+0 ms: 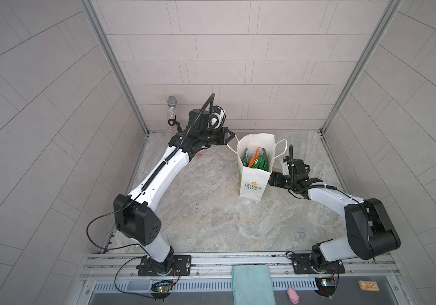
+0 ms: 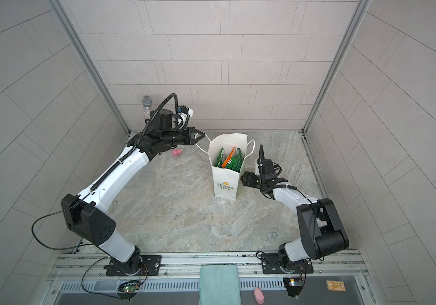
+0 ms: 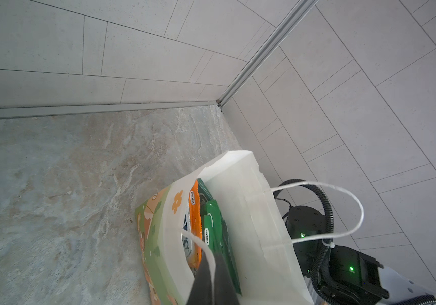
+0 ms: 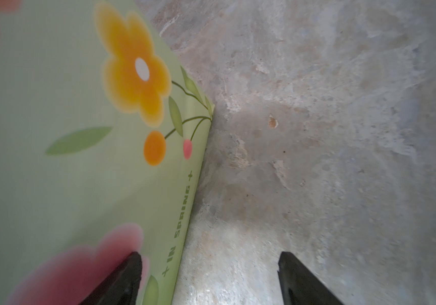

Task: Take the snacks out of the paper bag
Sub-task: Move the paper bag to the center of the table.

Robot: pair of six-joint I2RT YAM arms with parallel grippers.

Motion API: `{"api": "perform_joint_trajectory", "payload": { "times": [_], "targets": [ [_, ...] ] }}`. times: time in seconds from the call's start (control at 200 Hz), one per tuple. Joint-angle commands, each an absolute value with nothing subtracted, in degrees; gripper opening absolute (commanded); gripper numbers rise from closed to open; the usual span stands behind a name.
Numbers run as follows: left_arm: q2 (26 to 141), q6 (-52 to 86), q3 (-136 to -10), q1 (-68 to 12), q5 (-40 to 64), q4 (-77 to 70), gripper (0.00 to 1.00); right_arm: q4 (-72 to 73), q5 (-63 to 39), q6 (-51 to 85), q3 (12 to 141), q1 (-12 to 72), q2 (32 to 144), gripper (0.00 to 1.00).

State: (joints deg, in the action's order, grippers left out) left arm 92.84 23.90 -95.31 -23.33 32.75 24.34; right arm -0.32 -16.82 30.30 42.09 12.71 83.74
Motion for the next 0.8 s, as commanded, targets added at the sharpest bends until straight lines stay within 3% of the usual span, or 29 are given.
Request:
{"api": "perform_joint_trajectory", "payload": {
  "times": [0.0,0.48,0.796],
  "targets": [
    [89.42,21.56,-98.61,-22.96,30.86,26.75,0.00,5.29,-17.83,35.12,41.76,14.91,84.90,0.82],
    [83.82,16.50,-102.55,-17.22,32.17,37.75,0.00,16.95,-19.97,44.32,44.13,28.51,93.05,0.82],
    [82.00,12.75,-102.74,-8.30,39.25,42.44,0.00,21.66,-19.33,49.09,51.16,38.05,101.59,0.81]
  ]
}}
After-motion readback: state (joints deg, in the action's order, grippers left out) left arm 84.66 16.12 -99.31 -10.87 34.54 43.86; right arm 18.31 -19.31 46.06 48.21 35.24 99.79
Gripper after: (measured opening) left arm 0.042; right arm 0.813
